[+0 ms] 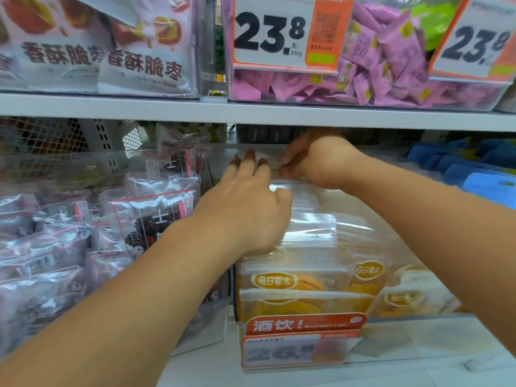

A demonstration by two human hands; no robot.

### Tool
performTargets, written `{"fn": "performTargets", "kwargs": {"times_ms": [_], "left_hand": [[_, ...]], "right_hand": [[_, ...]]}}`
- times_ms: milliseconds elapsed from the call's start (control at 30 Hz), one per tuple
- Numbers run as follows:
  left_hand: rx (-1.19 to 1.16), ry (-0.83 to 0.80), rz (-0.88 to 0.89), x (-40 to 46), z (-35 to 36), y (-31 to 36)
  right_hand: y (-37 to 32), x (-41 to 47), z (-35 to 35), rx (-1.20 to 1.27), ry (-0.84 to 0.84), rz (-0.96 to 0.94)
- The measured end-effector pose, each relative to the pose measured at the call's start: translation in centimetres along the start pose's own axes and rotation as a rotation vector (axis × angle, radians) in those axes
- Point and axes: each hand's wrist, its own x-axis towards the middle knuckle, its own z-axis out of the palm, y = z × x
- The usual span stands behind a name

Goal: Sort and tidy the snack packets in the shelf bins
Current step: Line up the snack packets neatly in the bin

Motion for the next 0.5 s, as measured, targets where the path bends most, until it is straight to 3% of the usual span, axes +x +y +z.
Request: {"fn": "performTargets", "kwargs": {"times_ms": [167,333,500], "left_hand": [[0.012,-0.010,-0.006,0.2,-0.1,0.1],[0.042,-0.036,-0.014,0.6,-0.2,0.1],[0.065,-0.081,0.020,0.5,-1.4,0.4]], "right_hand": [[0.0,1.1,0.6,0.016,-0.042,-0.019],[0.3,1.1,0.0,-0.303,-0.078,-0.048],[0.4,-3.5,-4.3,-0.291,-0.259,-0.043]]}}
